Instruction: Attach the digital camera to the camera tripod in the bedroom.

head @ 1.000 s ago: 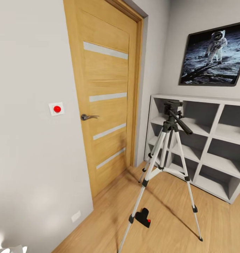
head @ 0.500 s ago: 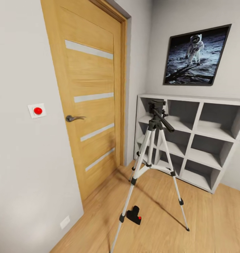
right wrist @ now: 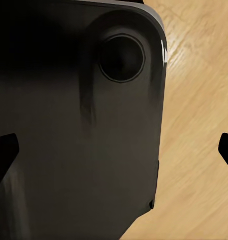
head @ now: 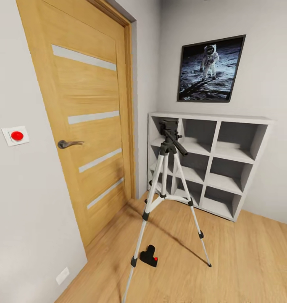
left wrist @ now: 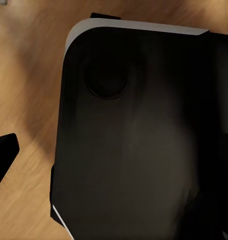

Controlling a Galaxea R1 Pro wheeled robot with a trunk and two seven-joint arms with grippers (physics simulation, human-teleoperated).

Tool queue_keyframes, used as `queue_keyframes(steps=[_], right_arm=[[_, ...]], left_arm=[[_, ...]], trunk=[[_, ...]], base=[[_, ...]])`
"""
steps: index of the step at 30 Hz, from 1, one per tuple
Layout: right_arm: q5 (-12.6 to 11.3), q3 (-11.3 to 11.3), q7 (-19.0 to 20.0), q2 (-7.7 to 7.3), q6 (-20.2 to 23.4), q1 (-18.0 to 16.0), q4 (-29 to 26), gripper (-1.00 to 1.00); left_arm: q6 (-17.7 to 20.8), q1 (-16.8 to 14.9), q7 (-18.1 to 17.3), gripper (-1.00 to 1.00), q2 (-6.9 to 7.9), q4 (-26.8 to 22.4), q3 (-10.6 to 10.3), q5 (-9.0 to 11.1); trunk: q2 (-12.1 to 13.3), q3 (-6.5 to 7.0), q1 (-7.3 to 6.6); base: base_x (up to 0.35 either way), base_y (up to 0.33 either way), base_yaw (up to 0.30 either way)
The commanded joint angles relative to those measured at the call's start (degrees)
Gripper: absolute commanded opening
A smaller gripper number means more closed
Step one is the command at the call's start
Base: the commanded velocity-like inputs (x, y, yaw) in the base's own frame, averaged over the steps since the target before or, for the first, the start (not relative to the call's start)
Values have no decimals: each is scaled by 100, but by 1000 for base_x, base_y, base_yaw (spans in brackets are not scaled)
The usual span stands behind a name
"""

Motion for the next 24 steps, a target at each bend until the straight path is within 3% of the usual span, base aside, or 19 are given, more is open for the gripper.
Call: queue_keyframes(steps=[1,14,24], right_arm=[[5,3,-1,0,-14,-1,0,100],[8,3,-1,-1,-14,-1,0,100],[-3,3,-1,-15,-14,-1,0,100]], left_arm=[[-7,4,-1,100,-1,-10,0,45],[-7,4,-1,100,-1,-10,0,46],[-4,4,-1,100,-1,-9,0,46]], trunk=[[-2,-4,0],[-2,-4,0],[-2,-4,0]], base=[[0,0,-240],[41,0,-236],[197,0,-52]])
